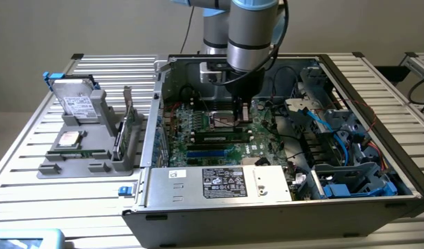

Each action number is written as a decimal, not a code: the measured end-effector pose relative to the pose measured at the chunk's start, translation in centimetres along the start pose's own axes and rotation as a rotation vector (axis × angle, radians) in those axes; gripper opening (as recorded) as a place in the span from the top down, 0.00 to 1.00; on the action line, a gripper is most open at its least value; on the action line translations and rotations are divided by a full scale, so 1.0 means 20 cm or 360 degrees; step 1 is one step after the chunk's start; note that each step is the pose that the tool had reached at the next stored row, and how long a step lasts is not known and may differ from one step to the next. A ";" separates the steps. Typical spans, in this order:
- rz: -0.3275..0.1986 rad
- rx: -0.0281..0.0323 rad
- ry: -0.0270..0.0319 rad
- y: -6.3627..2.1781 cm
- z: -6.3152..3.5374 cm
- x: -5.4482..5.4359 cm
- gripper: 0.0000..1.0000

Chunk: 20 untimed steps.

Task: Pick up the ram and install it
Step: 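Press down the ram until it locks into place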

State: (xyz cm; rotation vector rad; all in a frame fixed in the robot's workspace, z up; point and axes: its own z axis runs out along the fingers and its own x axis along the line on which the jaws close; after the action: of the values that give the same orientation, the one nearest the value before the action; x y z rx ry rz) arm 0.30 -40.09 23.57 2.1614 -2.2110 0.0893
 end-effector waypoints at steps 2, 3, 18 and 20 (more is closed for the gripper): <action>0.0002 -0.00004 -0.00001 -0.006 0.002 0.00 0.89; 0.0004 -0.00005 -0.00004 -0.007 0.003 0.00 0.89; 0.0016 -0.00058 -0.00127 -0.011 0.014 0.01 0.89; 0.0017 -0.00061 -0.00135 -0.011 0.015 0.01 0.89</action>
State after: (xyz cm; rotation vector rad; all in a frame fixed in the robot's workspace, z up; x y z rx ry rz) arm 0.51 -40.25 23.29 2.1523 -2.2254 0.0763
